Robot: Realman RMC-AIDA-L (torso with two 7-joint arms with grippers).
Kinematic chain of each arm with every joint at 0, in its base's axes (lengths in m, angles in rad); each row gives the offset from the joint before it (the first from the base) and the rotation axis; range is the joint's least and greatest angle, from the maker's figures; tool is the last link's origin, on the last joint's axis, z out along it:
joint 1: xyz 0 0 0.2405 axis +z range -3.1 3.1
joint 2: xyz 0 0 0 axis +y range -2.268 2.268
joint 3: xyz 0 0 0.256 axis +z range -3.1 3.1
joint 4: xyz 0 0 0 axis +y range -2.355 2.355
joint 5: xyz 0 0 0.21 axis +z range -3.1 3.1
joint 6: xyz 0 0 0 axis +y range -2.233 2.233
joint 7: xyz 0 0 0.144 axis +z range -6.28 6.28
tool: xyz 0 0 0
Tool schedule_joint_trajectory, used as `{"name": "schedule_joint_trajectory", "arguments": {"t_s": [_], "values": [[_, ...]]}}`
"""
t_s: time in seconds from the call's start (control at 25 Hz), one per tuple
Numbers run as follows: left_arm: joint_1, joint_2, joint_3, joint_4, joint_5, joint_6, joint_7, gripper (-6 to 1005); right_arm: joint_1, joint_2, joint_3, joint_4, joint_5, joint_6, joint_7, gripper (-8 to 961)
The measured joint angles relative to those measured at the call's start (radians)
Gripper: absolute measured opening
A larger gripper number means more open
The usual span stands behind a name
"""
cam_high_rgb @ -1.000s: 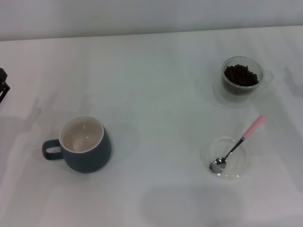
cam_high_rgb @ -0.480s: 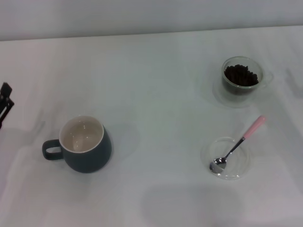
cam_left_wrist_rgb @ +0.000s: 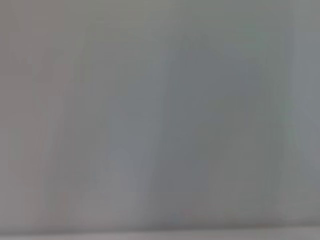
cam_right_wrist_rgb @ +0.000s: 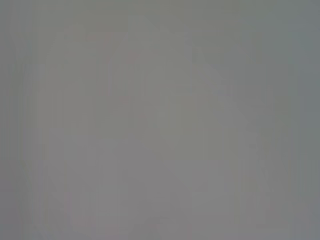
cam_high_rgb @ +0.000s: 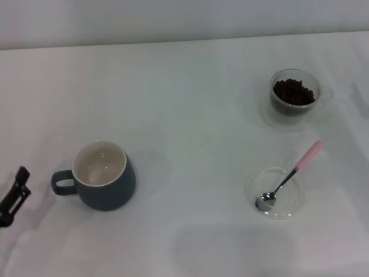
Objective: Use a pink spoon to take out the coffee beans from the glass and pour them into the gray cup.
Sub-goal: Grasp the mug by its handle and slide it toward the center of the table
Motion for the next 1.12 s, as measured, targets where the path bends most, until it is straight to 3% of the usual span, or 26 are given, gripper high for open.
{"name": "schedule_joint_trajectory", "arguments": {"t_s": [0.44, 1.12], "values": [[0.003, 0.001, 0.000, -0.030, 0.080, -0.031, 0.001, 890, 0.008, 0.000, -0.008, -0.007, -0.001, -0.001, 0.000, 767], [-0.077, 0.000, -0.001, -0.031, 0.099, -0.158, -0.002, 891, 0.010, 0.002, -0.007, 0.005, -0.001, -0.010, 0.005, 767]]}}
